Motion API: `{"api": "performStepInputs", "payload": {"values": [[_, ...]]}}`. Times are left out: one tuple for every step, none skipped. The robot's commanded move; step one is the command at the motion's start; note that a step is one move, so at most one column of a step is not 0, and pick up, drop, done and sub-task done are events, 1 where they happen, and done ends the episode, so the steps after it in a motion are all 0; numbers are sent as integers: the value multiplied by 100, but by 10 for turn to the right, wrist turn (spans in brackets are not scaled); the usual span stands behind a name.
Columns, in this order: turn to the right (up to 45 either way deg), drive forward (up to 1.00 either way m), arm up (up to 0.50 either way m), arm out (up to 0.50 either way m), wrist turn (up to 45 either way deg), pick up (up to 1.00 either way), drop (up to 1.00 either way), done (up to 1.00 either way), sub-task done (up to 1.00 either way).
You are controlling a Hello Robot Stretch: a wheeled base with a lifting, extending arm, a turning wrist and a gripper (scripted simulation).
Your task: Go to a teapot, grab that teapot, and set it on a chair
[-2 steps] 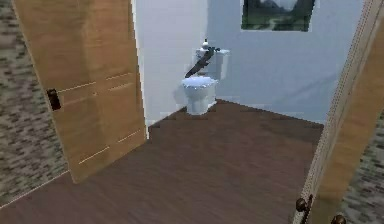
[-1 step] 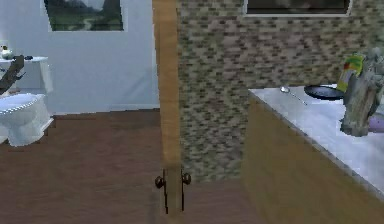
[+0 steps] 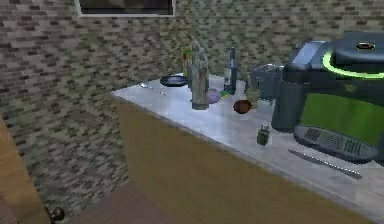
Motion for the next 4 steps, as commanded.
{"api": "performStepInputs", "payload": {"values": [[0, 45, 0, 0, 0, 0, 0, 0, 0], [-450, 0, 0, 0, 0, 0, 0, 0, 0], [-330, 0, 0, 0, 0, 0, 0, 0, 0], [0, 0, 50, 0, 0, 0, 0, 0, 0]]}}
